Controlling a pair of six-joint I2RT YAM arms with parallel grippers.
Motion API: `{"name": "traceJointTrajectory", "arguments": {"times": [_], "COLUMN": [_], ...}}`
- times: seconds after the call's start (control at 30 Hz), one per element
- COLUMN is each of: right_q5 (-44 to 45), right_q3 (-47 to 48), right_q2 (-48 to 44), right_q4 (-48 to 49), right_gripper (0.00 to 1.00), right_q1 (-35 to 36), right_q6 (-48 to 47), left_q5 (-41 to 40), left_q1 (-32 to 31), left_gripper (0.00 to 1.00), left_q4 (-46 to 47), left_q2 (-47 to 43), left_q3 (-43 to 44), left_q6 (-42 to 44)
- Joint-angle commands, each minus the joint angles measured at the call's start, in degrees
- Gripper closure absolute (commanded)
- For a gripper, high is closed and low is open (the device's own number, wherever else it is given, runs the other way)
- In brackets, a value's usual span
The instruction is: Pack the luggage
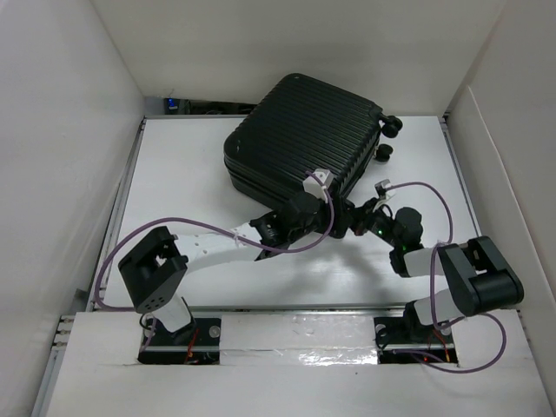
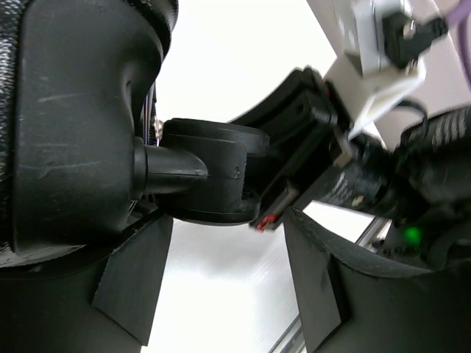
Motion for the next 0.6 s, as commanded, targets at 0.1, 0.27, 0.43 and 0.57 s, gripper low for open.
{"name": "traceJointTrajectory", "arguments": {"times": [0.1,0.27,0.43,0.57], "right_q5": [10.52,29.31,48.89,54.48], "right_q3": [-6.01,-10.41,-11.82,-7.79], "right_q2": [-1.15,-10.97,-16.88,-14.44], "right_q4": [16.12,11.04,6.99,3.11], "right_gripper": [1.00,1.00,1.00,1.00], "right_q1": [8.89,21.90,35.34,42.65], "right_q6": [2.27,0.43,-1.33,-3.87], "left_q5": [-5.05,-8.04,-6.03,-1.99], "left_q1": [1.17,1.69,2.22,2.75], "left_gripper": [0.43,0.44,0.44,0.43], "left_q4": [12.00,14.38,14.30,11.58], "left_q2": [0.23,1.81,4.00,4.36], "left_q3": [3.24,6.93,9.65,11.94], "left_q6": [-0.12,-0.30,-1.96,-3.02]}}
